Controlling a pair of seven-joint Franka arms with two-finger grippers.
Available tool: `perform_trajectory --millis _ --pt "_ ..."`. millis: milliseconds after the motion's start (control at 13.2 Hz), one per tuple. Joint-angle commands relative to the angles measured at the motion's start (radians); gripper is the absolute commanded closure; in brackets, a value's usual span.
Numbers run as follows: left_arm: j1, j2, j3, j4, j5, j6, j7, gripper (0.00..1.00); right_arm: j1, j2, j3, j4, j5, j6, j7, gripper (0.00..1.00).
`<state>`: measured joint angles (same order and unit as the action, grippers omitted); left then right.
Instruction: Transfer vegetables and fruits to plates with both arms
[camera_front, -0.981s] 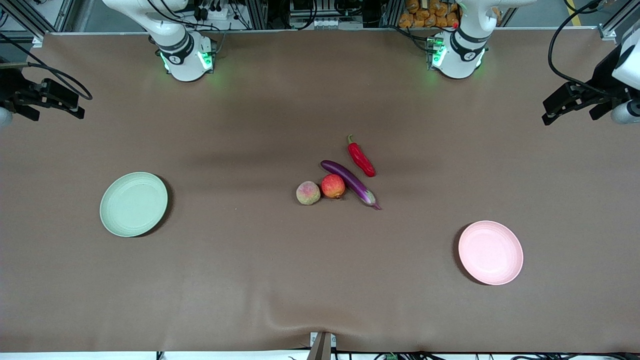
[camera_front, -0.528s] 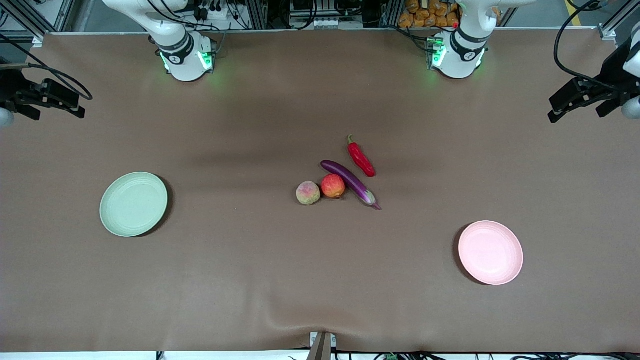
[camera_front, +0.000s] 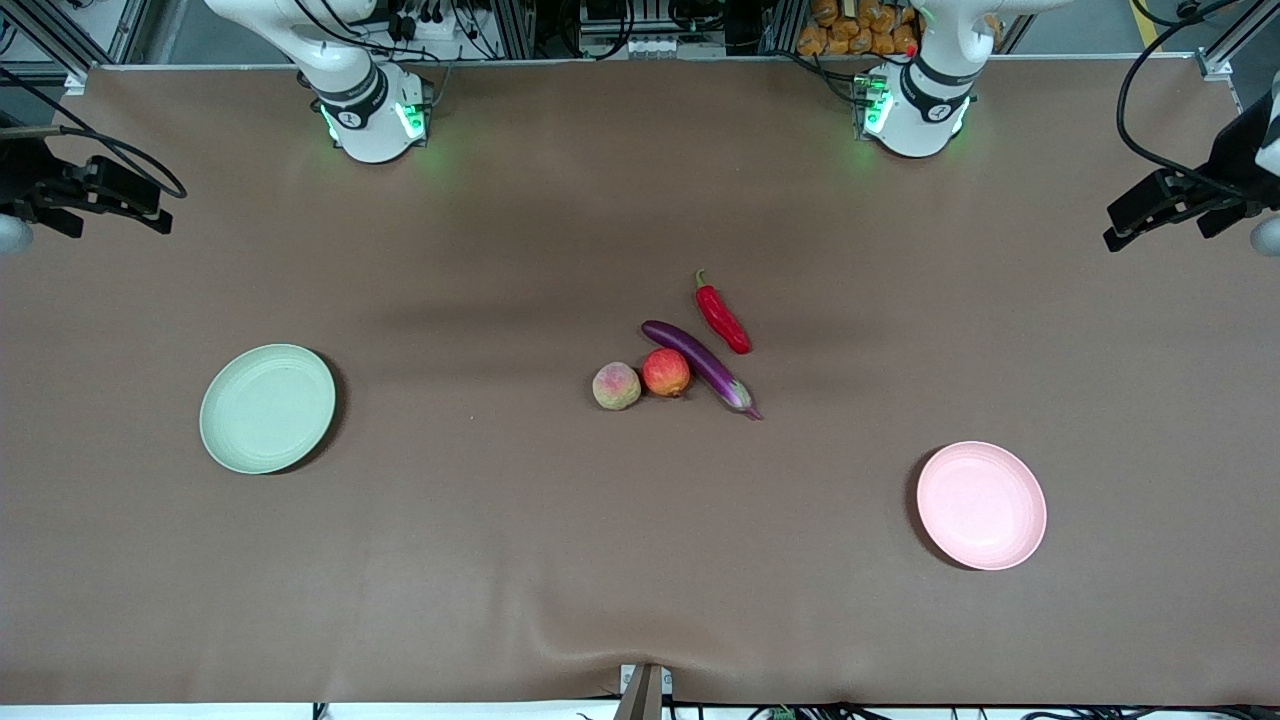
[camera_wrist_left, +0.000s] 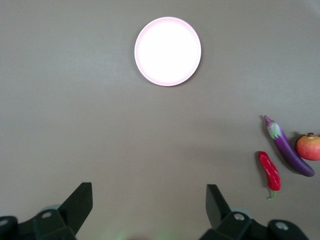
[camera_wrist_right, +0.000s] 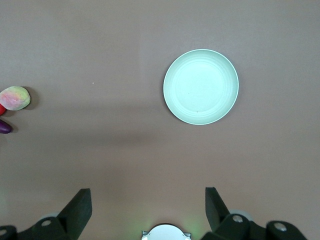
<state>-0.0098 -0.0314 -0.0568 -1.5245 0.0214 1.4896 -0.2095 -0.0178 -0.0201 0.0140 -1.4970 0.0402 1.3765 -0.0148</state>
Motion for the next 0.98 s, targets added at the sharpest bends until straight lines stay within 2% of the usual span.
perform_trajectory --millis 0,906 --pt "-0.01 0.013 -0.012 0.024 0.009 -0.029 0.002 0.0 -0.001 0.002 -0.003 0.004 0.012 -0.011 0.001 0.0" --pt "-0.022 0.062 -0.021 0.033 -0.008 -0.017 -0.004 0.0 -0.007 0.003 -0.005 0.004 0.012 -0.027 0.003 0.0"
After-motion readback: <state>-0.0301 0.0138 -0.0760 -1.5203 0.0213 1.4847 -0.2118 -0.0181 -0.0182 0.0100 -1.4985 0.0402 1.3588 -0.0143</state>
